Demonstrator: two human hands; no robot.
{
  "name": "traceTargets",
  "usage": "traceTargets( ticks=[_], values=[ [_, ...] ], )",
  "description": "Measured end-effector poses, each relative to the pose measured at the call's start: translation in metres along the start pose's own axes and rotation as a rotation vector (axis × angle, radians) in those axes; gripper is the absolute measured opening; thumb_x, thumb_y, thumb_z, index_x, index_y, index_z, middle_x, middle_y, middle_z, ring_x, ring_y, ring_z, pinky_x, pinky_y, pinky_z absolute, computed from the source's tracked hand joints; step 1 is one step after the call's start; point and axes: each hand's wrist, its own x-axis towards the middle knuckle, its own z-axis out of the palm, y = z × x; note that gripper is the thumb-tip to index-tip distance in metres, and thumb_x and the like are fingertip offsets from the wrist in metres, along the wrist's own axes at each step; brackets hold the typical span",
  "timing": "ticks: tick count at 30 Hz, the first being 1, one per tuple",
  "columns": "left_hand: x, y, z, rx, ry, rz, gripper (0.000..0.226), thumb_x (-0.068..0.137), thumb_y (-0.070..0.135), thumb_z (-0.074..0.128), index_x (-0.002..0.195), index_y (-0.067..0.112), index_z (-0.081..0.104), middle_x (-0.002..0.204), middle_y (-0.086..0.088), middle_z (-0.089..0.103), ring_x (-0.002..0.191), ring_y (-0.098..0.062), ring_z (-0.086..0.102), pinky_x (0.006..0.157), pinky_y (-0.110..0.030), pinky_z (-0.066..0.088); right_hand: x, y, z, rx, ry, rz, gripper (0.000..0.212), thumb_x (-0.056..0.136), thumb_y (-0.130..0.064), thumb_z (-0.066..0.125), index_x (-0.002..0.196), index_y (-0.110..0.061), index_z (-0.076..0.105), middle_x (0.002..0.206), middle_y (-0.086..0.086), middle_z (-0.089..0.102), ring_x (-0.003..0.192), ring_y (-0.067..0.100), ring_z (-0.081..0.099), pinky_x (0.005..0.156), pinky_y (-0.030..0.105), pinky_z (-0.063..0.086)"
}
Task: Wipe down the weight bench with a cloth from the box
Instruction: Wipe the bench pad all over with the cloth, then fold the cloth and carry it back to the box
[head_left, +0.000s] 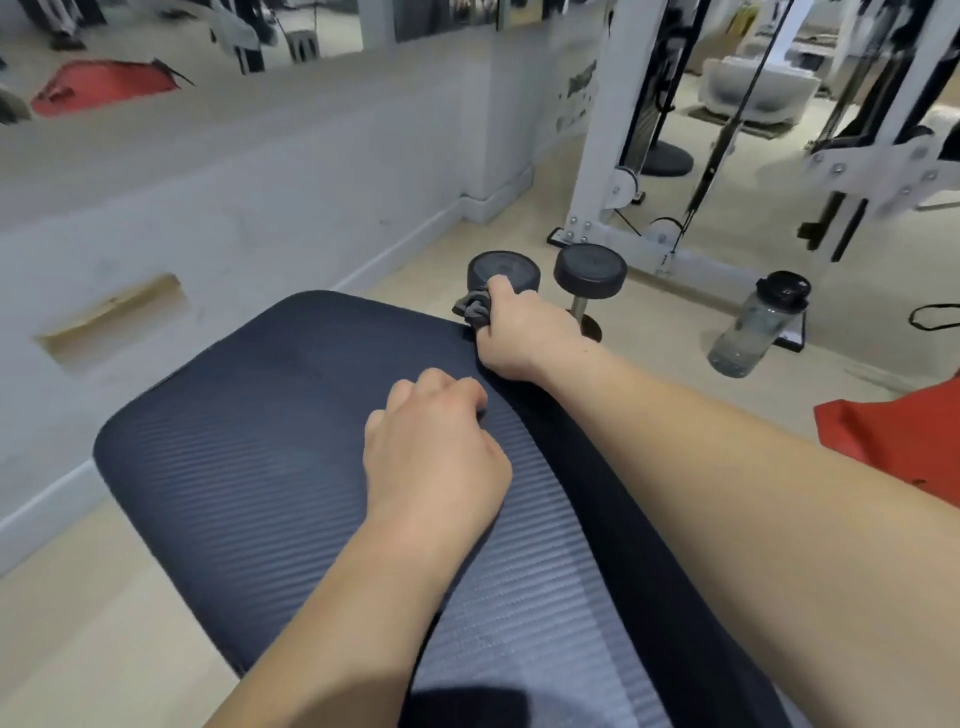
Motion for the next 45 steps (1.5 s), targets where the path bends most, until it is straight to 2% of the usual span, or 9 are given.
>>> traceTargets(
  ticks=[6, 12, 19, 23, 29, 33, 37, 41, 45],
  values=[
    [0.007, -0.037, -0.012, -0.037, 0.065, -0.050, 0.035, 0.088, 0.009, 0.048, 0.105, 0.028, 0.071, 0.116, 0.012, 0.062, 0.108, -0.017, 0.050, 0.089, -0.032, 0.037, 0.042, -0.062, 0.018, 0.055, -0.013, -0.083, 0.032, 0.094, -0.027, 0.045, 0.125, -0.019, 0.041, 0.126, 0.017, 0.057, 0.114, 0.043, 0.058, 0.080, 0.045, 0.043],
    [0.003, -0.043, -0.014, -0.025, 0.071, -0.057, 0.034, 0.087, 0.010, 0.049, 0.104, 0.029, 0.072, 0.116, 0.012, 0.062, 0.109, -0.019, 0.049, 0.087, -0.031, 0.033, 0.025, -0.039, 0.015, 0.078, -0.009, -0.121, 0.033, 0.095, -0.034, 0.043, 0.126, -0.022, 0.039, 0.126, 0.019, 0.056, 0.112, 0.044, 0.058, 0.080, 0.045, 0.042],
    [-0.015, -0.016, -0.014, -0.127, 0.016, 0.070, 0.037, 0.086, 0.004, 0.048, 0.102, 0.027, 0.072, 0.114, 0.011, 0.063, 0.108, -0.019, 0.053, 0.096, -0.036, 0.042, -0.040, 0.035, -0.001, 0.111, 0.061, 0.066, 0.042, 0.092, -0.031, 0.046, 0.133, -0.025, 0.039, 0.131, 0.019, 0.055, 0.118, 0.044, 0.056, 0.093, 0.052, 0.050],
    [-0.032, 0.012, -0.019, -0.180, -0.043, 0.182, 0.037, 0.088, 0.004, 0.048, 0.106, 0.025, 0.073, 0.116, 0.011, 0.064, 0.110, -0.017, 0.058, 0.098, -0.041, 0.048, -0.103, 0.102, -0.020, 0.180, 0.056, 0.236, 0.038, 0.095, -0.031, 0.046, 0.131, -0.020, 0.041, 0.128, 0.019, 0.059, 0.113, 0.043, 0.059, 0.084, 0.042, 0.045],
    [-0.071, 0.084, -0.025, -0.192, -0.319, 0.325, 0.040, 0.093, 0.008, 0.046, 0.115, 0.030, 0.072, 0.119, 0.012, 0.067, 0.111, -0.014, 0.061, 0.094, -0.033, 0.052, -0.226, 0.181, -0.043, 0.170, 0.120, 0.289, 0.036, 0.086, -0.033, 0.041, 0.121, -0.030, 0.042, 0.120, 0.009, 0.067, 0.103, 0.036, 0.064, 0.087, 0.050, 0.056],
    [-0.103, 0.135, -0.023, -0.193, -0.429, 0.498, 0.043, 0.094, 0.006, 0.044, 0.119, 0.029, 0.071, 0.123, 0.013, 0.066, 0.110, -0.010, 0.061, 0.096, -0.029, 0.052, -0.286, 0.220, -0.073, 0.223, 0.209, 0.410, 0.034, 0.095, -0.017, 0.047, 0.129, -0.018, 0.047, 0.115, 0.004, 0.059, 0.102, 0.030, 0.061, 0.081, 0.038, 0.047],
    [-0.124, 0.180, -0.015, -0.265, -0.472, 0.602, 0.044, 0.094, 0.006, 0.046, 0.123, 0.028, 0.071, 0.120, 0.012, 0.066, 0.099, -0.006, 0.058, 0.089, -0.021, 0.047, -0.343, 0.228, -0.114, 0.795, 0.455, 0.604, 0.027, 0.102, -0.023, 0.055, 0.128, -0.017, 0.053, 0.122, 0.009, 0.068, 0.107, 0.024, 0.065, 0.096, 0.039, 0.051],
    [-0.142, 0.221, 0.005, -0.525, -0.577, 0.429, 0.017, 0.095, 0.038, 0.063, 0.099, 0.026, 0.074, 0.090, 0.009, 0.073, 0.085, -0.013, 0.068, 0.080, -0.037, 0.062, -0.410, 0.209, -0.142, 1.713, 0.308, 0.587, 0.036, 0.106, -0.028, 0.051, 0.130, -0.006, 0.068, 0.129, 0.019, 0.072, 0.117, 0.031, 0.071, 0.105, 0.048, 0.052],
    [-0.161, 0.253, 0.032, -0.796, -0.857, 0.085, 0.076, 0.075, 0.073, 0.067, 0.112, 0.007, 0.068, 0.088, -0.011, 0.073, 0.074, -0.020, 0.064, 0.079, -0.047, 0.062, -0.458, 0.229, -0.131, 2.069, 0.326, 0.565, 0.043, 0.100, -0.022, 0.045, 0.123, 0.003, 0.073, 0.131, 0.025, 0.069, 0.121, 0.039, 0.068, 0.109, 0.052, 0.046]
  ],
)
